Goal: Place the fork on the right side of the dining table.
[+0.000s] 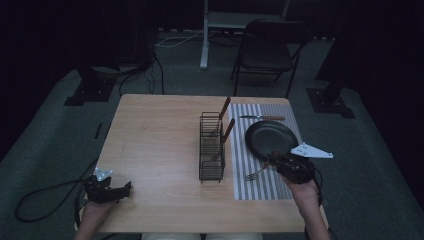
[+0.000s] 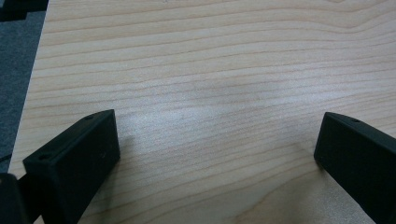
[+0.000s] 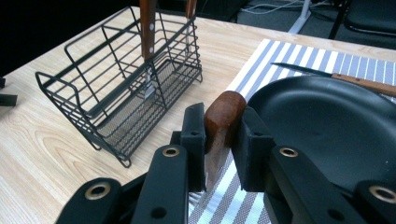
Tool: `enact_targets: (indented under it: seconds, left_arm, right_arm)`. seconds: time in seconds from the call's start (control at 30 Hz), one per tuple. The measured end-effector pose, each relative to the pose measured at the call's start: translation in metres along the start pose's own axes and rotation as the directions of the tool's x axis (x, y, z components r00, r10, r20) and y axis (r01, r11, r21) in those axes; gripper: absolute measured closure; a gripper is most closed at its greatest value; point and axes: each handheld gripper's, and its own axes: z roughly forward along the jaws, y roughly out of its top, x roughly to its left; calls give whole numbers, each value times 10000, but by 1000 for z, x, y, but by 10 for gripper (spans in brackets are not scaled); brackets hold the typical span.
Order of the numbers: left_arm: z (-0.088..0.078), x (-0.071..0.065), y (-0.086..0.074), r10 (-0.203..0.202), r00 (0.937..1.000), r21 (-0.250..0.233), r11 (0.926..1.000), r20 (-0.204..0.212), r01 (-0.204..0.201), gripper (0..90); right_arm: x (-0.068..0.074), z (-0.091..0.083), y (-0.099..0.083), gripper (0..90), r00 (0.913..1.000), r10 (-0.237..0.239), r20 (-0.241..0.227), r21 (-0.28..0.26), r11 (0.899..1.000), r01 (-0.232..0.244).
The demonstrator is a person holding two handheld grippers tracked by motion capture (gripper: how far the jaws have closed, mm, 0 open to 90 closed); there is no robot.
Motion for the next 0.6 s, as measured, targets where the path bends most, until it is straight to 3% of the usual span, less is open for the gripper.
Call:
enact_targets:
  seconds: [0.33,0.6]
  left_arm:
    - [0,0,0,5,10000,5,10000,0,-5,1]
    - [0,0,0,1,10000,2,10000,0,-1,1]
  right_arm:
    - [-12,3,-4,756,9998,166,-120,116,9998,-164]
    - [-27,-1,-11,738,9972,730,168,416,9964,-737]
